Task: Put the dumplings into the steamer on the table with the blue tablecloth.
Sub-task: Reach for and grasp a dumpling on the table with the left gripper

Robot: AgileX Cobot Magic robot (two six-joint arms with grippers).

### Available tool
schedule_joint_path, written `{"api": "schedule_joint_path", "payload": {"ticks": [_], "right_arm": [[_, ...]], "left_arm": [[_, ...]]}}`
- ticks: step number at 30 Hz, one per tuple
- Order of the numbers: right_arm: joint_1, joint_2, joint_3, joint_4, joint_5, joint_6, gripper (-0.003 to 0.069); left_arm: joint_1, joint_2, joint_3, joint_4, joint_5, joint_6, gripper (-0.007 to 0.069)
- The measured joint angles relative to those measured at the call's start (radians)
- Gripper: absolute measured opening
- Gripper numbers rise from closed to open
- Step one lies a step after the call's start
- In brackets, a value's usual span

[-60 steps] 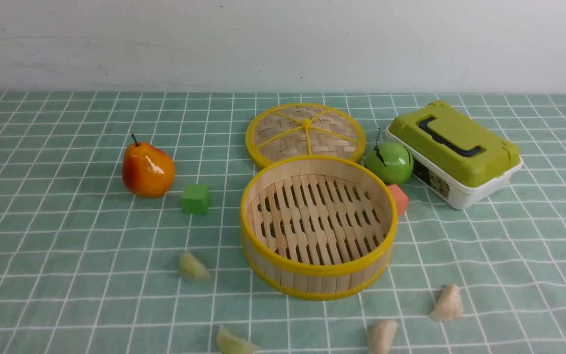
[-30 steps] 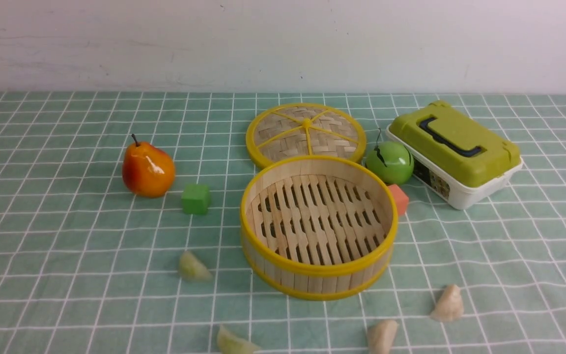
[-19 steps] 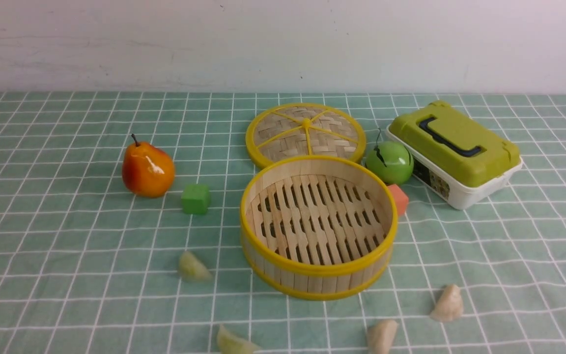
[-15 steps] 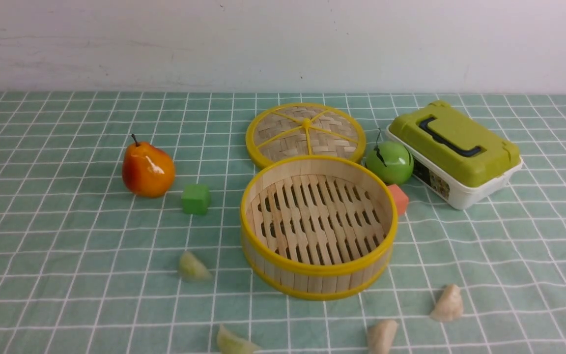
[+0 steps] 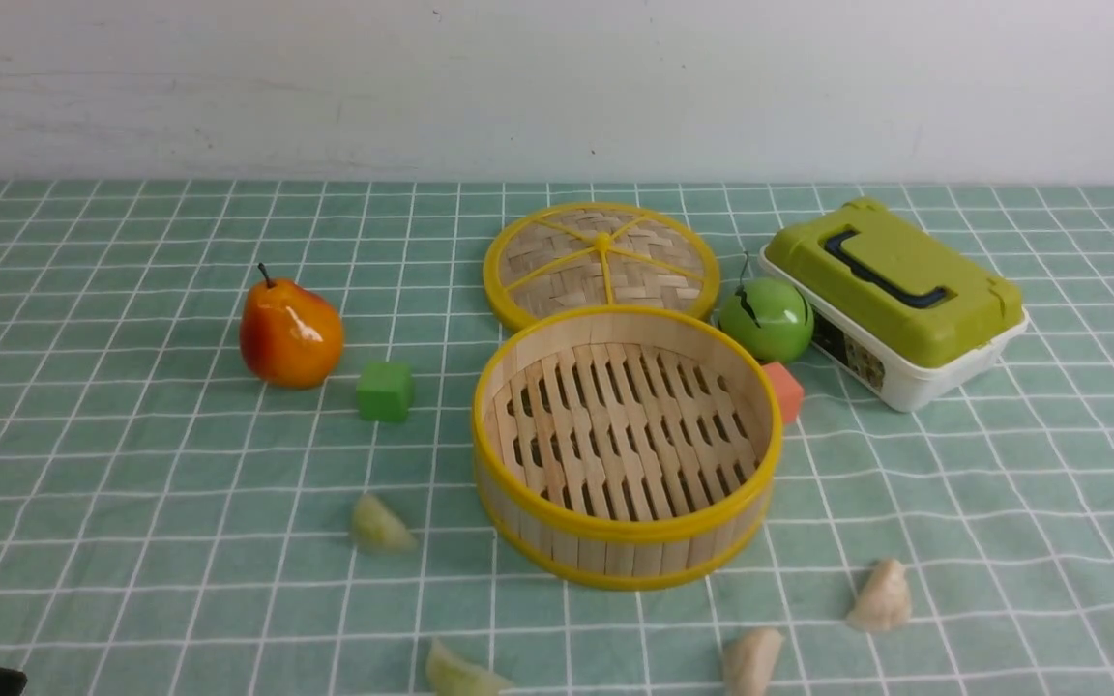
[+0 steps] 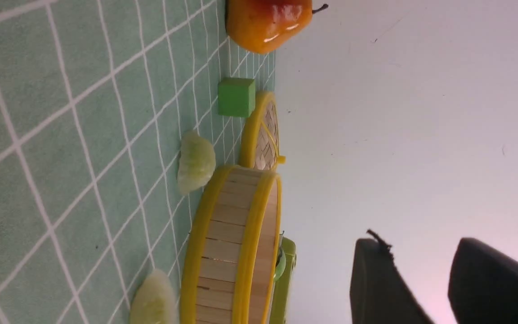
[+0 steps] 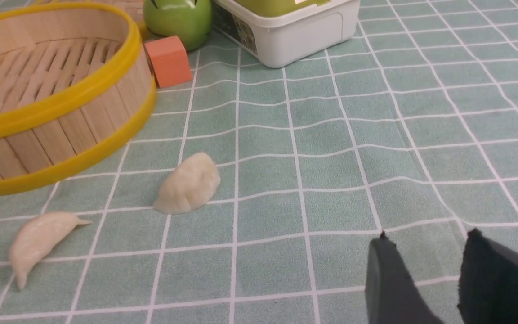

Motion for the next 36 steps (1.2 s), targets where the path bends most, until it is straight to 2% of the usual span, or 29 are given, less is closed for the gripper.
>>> {"api": "schedule_joint_path", "payload": {"ticks": [2,7,10,11,14,15,18,19,20,21,24,28,30,32,34,36], "right_arm": [[0.000,0.000,0.000,0.000,0.000,0.000,0.0240],[0.000,0.000,0.000,-0.002,0.000,0.000,0.0240],[0.000,0.000,0.000,-0.012,0.000,0.000,0.0240],[0.000,0.000,0.000,-0.013,0.000,0.000,0.0240],[0.000,0.000,0.000,0.010,-0.005,0.010,0.0240],[0.000,0.000,0.000,0.073,-0.015,0.057,0.0240],[0.000,0.000,0.006,0.276,-0.042,0.204,0.0240],[0.000,0.000,0.009,0.403,-0.058,0.281,0.0240],[0.000,0.000,0.009,0.403,-0.061,0.293,0.0240],[0.000,0.000,0.009,0.524,-0.076,0.363,0.0240],[0.000,0.000,0.009,0.628,-0.086,0.414,0.0240],[0.000,0.000,0.009,0.629,-0.091,0.384,0.0240],[0.000,0.000,0.009,0.623,-0.090,0.328,0.0240],[0.000,0.000,-0.003,0.612,-0.078,0.254,0.0240],[0.000,0.000,-0.060,0.599,-0.037,0.119,0.0222],[0.000,0.047,-0.170,0.579,0.028,-0.045,0.0153]], "left_arm": [[0.000,0.000,-0.001,-0.001,0.013,0.075,0.0237],[0.000,0.000,-0.097,0.004,0.073,0.378,0.0209],[0.000,0.074,-0.226,0.056,0.151,0.566,0.0108],[0.000,0.109,-0.260,0.081,0.178,0.600,0.0062],[0.000,0.224,-0.356,0.162,0.267,0.667,-0.0014],[0.000,0.315,-0.426,0.226,0.340,0.689,-0.0014],[0.000,0.466,-0.551,0.335,0.478,0.705,-0.0014],[0.000,0.546,-0.602,0.390,0.536,0.719,-0.0014],[0.000,0.557,-0.602,0.390,0.536,0.719,-0.0014],[0.000,0.635,-0.665,0.441,0.605,0.743,-0.0014],[-0.021,0.777,-0.747,0.527,0.686,0.776,-0.0014],[-0.160,0.940,-0.821,0.614,0.703,0.786,-0.0014],[-0.244,1.017,-0.861,0.666,0.703,0.736,-0.0014],[-0.287,1.063,-0.892,0.705,0.700,0.690,-0.0014],[-0.333,1.129,-0.942,0.738,0.695,0.632,-0.0010],[-0.366,1.204,-1.005,0.756,0.689,0.601,0.0021]]}}
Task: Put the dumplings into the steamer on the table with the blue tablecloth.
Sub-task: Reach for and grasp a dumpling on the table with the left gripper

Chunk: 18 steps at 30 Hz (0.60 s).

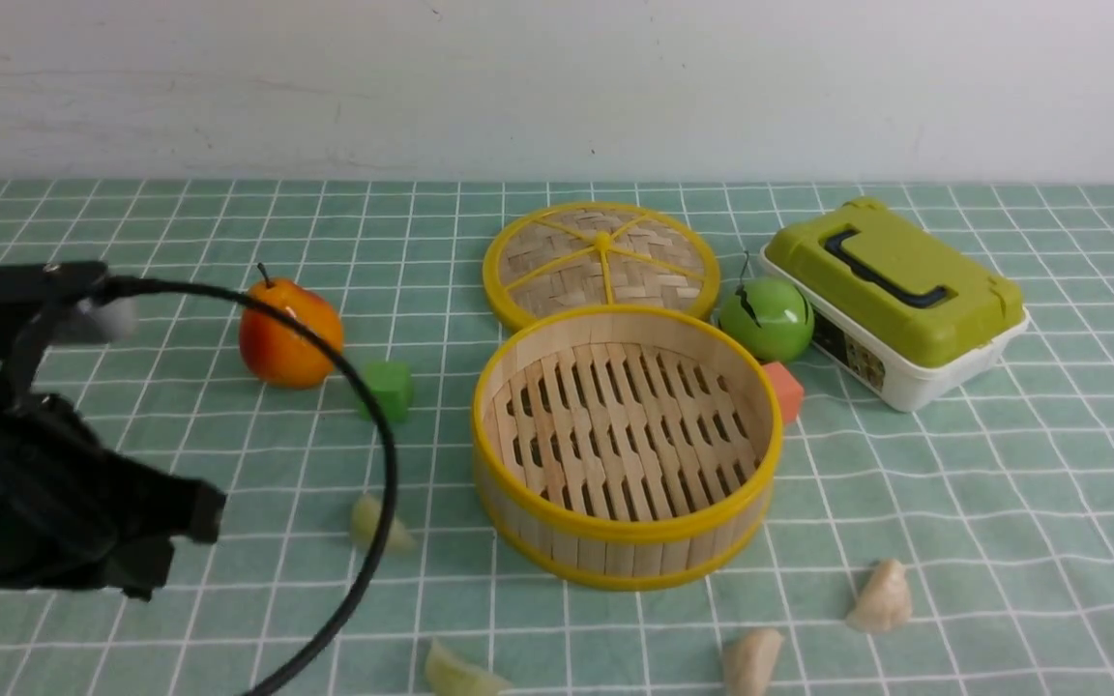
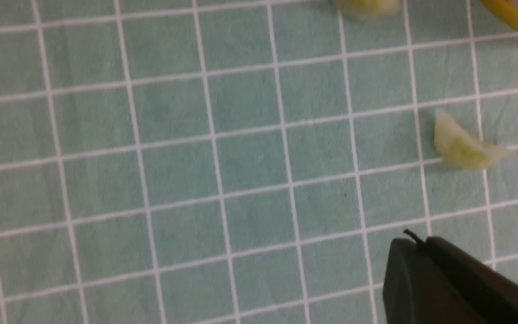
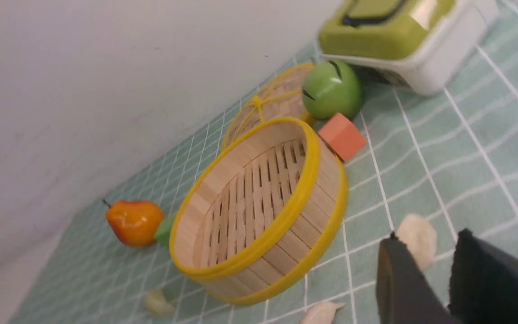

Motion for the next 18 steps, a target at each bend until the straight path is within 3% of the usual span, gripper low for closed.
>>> {"api": "schedule_joint_path", "payload": {"ticks": [1,3,5,11,14,18], "right_arm": [[0.000,0.008,-0.011,-0.003,0.007,-0.013,0.0153],[0.000,0.123,-0.143,-0.047,0.118,-0.139,0.0044],[0.000,0.256,-0.260,-0.099,0.235,-0.230,-0.0010],[0.007,0.607,-0.505,-0.199,0.533,-0.412,-0.0020],[0.048,0.701,-0.548,-0.197,0.550,-0.433,-0.0019],[0.116,0.730,-0.552,-0.194,0.532,-0.477,-0.0018]], "left_arm": [[-0.002,0.007,-0.006,0.002,0.000,-0.002,0.0025],[-0.025,0.092,-0.074,0.012,-0.007,-0.011,0.0094],[-0.038,0.163,-0.125,0.015,-0.010,-0.015,0.0175],[-0.072,0.347,-0.218,0.018,-0.021,-0.029,0.0430],[-0.080,0.434,-0.242,0.018,-0.062,-0.110,0.0503],[-0.080,0.523,-0.251,0.045,-0.138,-0.277,0.0520]]}}
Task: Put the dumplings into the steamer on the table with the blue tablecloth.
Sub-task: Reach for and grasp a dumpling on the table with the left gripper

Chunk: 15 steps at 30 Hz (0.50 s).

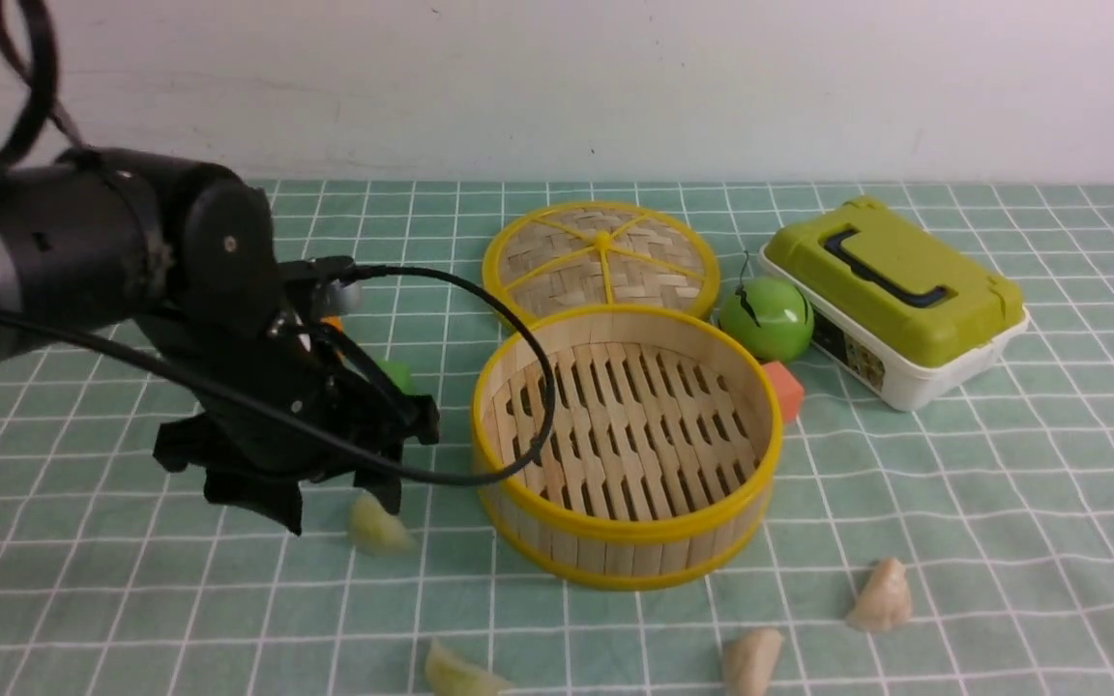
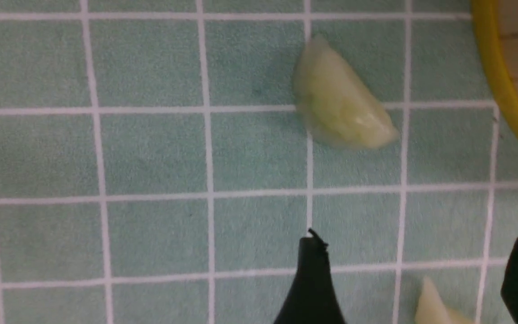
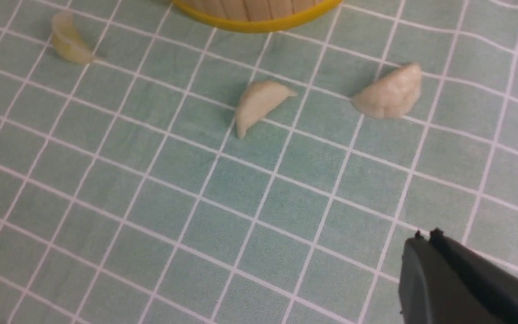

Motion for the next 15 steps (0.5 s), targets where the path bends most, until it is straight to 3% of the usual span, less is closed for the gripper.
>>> {"api": "schedule_joint_path", "payload": {"ticks": [7,15], "right_arm": [[0.095,0.000,-0.001,-0.003,-0.013,-0.058,-0.0014],[0.115,0.000,-0.001,-0.044,-0.013,-0.062,-0.0008]], "left_arm": [[0.000,0.130,-0.001,0.066,-0.174,-0.327,0.0498],[0.000,0.210,-0.010,0.062,-0.214,-0.433,0.0424]]}}
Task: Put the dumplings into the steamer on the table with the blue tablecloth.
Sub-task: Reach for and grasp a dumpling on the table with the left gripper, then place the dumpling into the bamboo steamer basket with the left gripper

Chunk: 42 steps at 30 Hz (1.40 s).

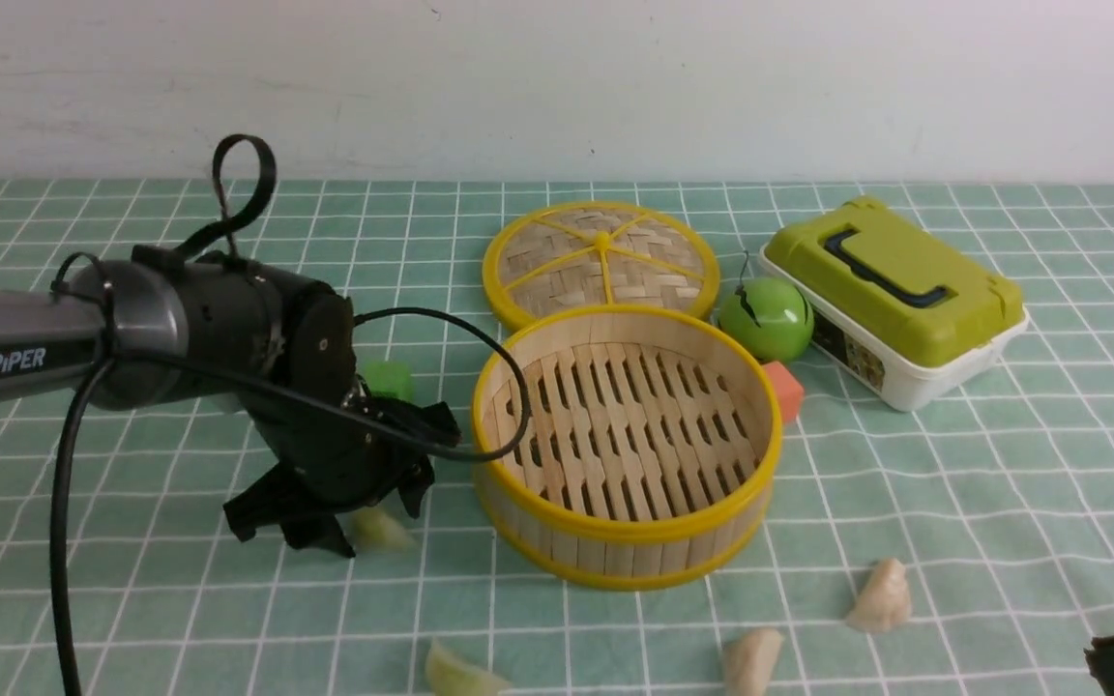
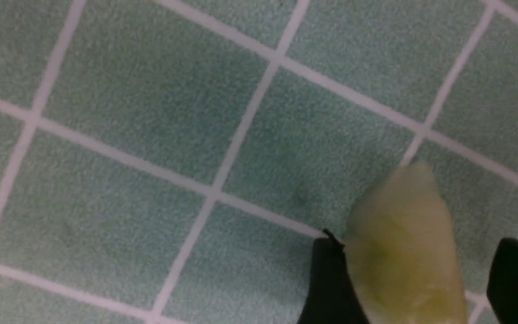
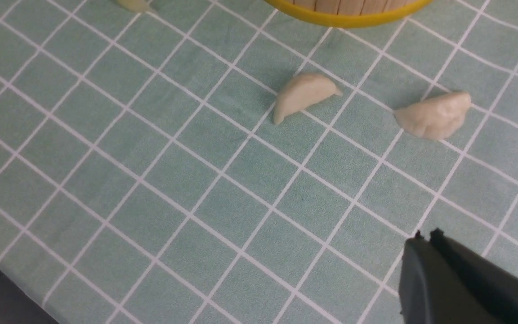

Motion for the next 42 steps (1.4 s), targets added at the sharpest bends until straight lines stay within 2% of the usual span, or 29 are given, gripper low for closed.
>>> {"api": "schedule_joint_path", "payload": {"ticks": [3,6,17,20,27,33,38,42], "right_arm": [[0.000,0.000,0.000,-0.001,0.000,0.000,-0.0006],[0.000,0.000,0.000,-0.001,0.000,0.000,-0.0003],[0.000,0.000,0.000,0.018,0.000,0.000,0.0001],[0.000,0.000,0.000,0.037,0.000,0.000,0.0001],[0.000,-0.032,0.000,0.075,0.051,0.000,0.0003],[0.000,-0.092,0.000,0.064,0.061,0.001,0.0008],[0.000,-0.096,0.000,0.052,0.060,0.001,0.0010],[0.000,-0.096,0.000,0.052,0.059,0.001,0.0012]], "left_arm": [[0.000,0.001,-0.001,-0.001,0.008,-0.002,0.0311],[0.000,0.001,-0.009,-0.008,0.016,0.005,0.0243],[-0.023,-0.041,-0.220,-0.014,0.276,0.299,0.0240],[-0.115,-0.044,-0.407,-0.016,0.361,0.388,0.0239],[-0.231,0.130,-0.712,-0.031,0.406,0.415,0.0239],[-0.234,0.426,-1.057,-0.040,0.557,0.417,0.0239],[-0.240,0.574,-1.225,-0.031,0.606,0.418,0.0239],[-0.242,0.613,-1.276,-0.018,0.616,0.418,0.0237]]}}
